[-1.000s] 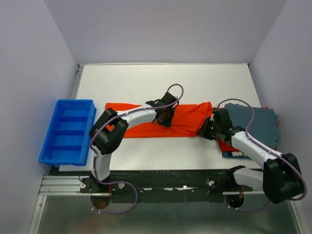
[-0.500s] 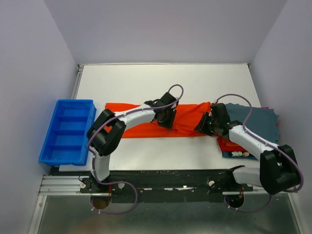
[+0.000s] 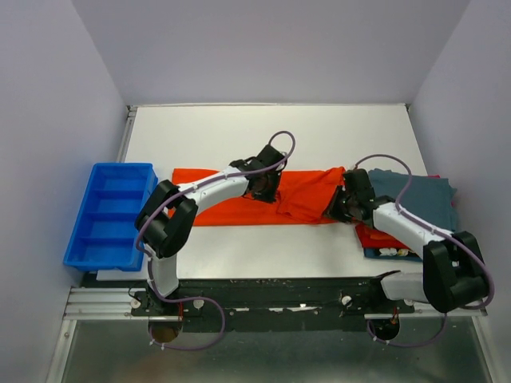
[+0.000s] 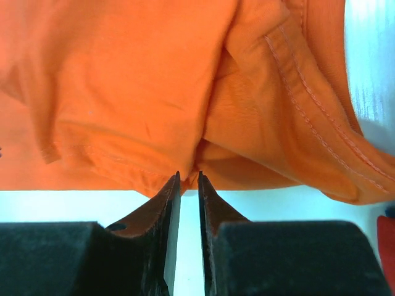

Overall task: Fold and stack the t-shirts
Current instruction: Fold the other side of the tshirt into a rectangle

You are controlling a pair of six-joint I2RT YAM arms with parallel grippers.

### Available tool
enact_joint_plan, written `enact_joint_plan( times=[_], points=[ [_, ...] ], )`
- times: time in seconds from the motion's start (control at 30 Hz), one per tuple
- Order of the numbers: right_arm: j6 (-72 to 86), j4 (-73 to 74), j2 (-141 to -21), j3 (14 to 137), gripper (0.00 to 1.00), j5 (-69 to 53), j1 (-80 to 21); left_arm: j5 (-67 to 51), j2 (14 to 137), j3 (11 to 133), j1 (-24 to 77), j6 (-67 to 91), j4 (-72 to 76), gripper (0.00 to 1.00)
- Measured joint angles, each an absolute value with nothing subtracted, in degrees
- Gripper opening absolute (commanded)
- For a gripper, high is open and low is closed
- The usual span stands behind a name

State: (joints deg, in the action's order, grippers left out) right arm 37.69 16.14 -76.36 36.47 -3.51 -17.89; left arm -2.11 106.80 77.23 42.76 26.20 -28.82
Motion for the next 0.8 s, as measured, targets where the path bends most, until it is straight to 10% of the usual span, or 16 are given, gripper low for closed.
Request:
enact_joint_plan(
  times=[0.23, 0.43, 0.8],
  points=[
    [35.9, 15.0, -69.6, 35.9, 0.33, -5.5, -17.9, 0.7, 107.0, 81.2, 42.8, 25.3, -30.0, 0.04],
    [34.3, 12.9, -76.7, 37.8, 0.01, -9.6, -18.0, 3.0, 111.2, 88.6, 42.0, 24.7, -28.7, 0.04],
    [35.2, 11.9, -80.7, 35.4, 0.01, -11.2, -20.5, 4.5, 128.4, 100.8, 38.9, 26.1, -28.4, 0.04]
  ],
)
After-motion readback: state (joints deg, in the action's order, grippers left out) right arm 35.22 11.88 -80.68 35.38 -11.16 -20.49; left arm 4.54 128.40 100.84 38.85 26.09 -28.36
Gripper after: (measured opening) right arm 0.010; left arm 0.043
